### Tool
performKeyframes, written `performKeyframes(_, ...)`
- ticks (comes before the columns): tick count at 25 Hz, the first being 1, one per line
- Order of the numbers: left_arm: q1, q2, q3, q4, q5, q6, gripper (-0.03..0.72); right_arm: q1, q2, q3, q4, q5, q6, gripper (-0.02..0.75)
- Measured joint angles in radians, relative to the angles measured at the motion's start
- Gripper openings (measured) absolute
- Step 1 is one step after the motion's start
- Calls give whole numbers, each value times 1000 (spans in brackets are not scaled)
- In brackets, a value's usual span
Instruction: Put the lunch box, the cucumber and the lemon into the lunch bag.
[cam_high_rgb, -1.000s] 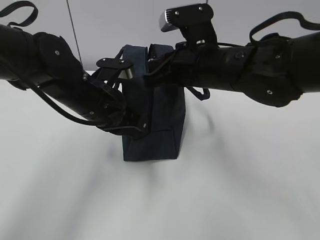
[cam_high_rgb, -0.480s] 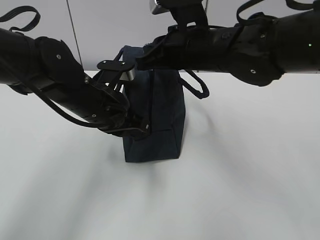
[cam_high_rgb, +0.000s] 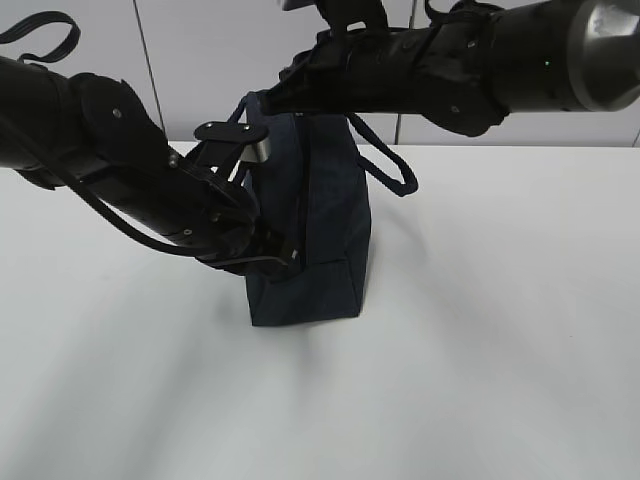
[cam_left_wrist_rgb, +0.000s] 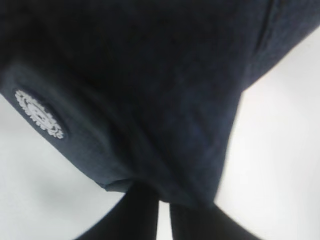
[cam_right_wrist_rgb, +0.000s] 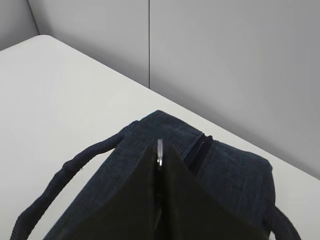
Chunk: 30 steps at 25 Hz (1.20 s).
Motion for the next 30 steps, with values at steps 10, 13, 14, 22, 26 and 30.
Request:
performKeyframes(10,0,0,0,0,3,1,-3,-28,51,-42,16,4,0,0)
performKeyframes(13,0,0,0,2,3,1,-3,-30,86,-80,31,4,3,0)
performKeyframes(14,0,0,0,2,3,1,-3,-30,97,-92,33,4,3,0)
performKeyframes(22,0,0,0,4,5,2,-3,-33,171,-217,40,27,3,0)
performKeyframes(26,0,0,0,4,5,4,-3,-47,205,-275,44,41,5,0)
performKeyframes(30,-1,0,0,4,7,6,-3,-58,238,-327,47,63,5,0)
